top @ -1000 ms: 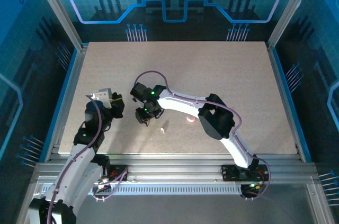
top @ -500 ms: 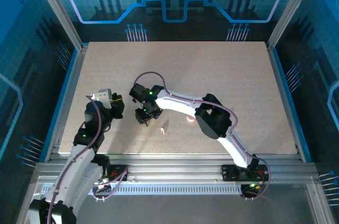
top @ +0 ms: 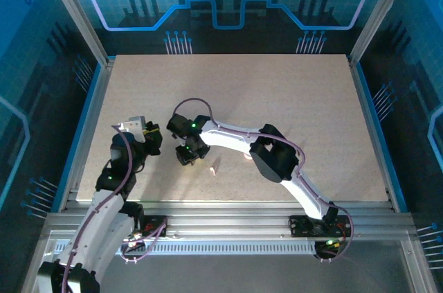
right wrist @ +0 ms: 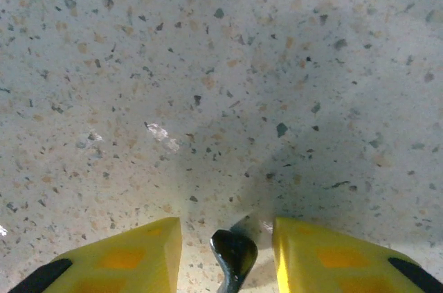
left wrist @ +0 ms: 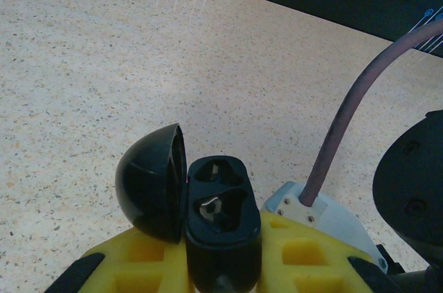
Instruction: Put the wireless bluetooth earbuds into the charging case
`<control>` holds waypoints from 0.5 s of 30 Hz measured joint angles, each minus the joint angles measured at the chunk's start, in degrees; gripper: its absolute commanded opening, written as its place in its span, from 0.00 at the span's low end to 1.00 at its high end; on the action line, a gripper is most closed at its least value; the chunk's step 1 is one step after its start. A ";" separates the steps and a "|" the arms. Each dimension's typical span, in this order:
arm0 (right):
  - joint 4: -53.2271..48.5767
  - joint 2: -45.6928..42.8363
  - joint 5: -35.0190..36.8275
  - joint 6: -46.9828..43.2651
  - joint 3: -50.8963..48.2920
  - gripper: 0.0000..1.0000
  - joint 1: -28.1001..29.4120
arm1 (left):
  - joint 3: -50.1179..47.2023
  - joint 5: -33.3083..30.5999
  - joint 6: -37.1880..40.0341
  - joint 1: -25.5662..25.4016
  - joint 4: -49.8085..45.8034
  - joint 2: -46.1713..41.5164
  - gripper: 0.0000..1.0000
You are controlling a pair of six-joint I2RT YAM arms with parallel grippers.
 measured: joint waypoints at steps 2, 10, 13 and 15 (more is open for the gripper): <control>-0.11 0.00 0.39 0.00 0.00 0.37 0.02 | 0.00 0.00 0.02 0.00 0.00 0.00 0.18; -0.50 0.00 2.73 -0.02 0.00 0.33 0.70 | 0.00 0.00 0.00 0.00 0.00 0.00 0.18; -0.59 0.00 3.91 -0.02 0.00 0.31 0.98 | -0.02 0.00 0.02 0.00 0.00 0.00 0.18; -0.63 0.00 4.50 -0.02 -0.02 0.30 1.11 | -0.02 0.00 0.02 0.00 0.00 0.00 0.18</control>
